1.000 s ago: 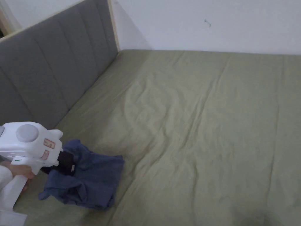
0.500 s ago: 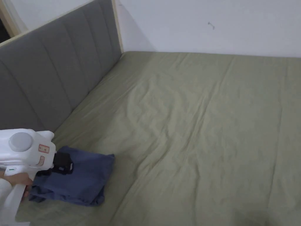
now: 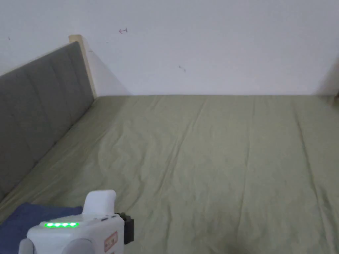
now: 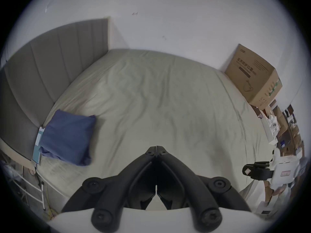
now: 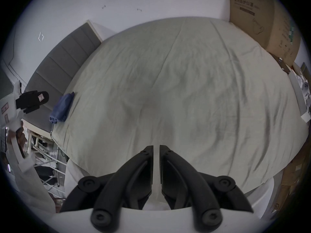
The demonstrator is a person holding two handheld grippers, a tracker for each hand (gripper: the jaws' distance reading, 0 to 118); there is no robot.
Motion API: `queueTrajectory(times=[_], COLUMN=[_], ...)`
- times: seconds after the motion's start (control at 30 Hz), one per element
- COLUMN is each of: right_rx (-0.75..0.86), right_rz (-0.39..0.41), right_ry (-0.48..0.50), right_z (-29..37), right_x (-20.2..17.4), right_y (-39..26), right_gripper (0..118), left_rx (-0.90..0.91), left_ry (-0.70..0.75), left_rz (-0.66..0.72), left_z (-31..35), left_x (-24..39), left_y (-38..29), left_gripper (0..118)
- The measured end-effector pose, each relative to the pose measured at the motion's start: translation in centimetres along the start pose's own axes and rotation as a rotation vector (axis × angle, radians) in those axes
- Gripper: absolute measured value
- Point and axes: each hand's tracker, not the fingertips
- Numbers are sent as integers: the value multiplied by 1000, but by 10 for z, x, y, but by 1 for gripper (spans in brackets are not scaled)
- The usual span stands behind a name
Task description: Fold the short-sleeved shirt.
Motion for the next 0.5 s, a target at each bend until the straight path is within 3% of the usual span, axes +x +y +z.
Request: queueTrajectory(times=[0.03,0.2,0.27,0.4,0.43,0.5], right_rx=[36,199,276,420,449,512], right_rz=[8,24,48,88,82,75], right_ry=[-10,-60,-92,-177,-196,-205], right_z=[32,70,85,64,107,108], right_x=[19,15,11,22,15,16], right_y=[-12,-6,-4,3,2,4], right_gripper=[8,8,8,8,10,21], left_rx=[37,171,240,368,416,487], left_ry=[-1,-11,48,67,61,84], left_rz=[-8,-60,-63,-75,-66,-101], left_z=[4,23,36,58,64,78], left_x=[20,94,118,141,143,151], left_y=[-4,-22,-29,-31,-31,-28], left_gripper=[0,0,0,0,0,2])
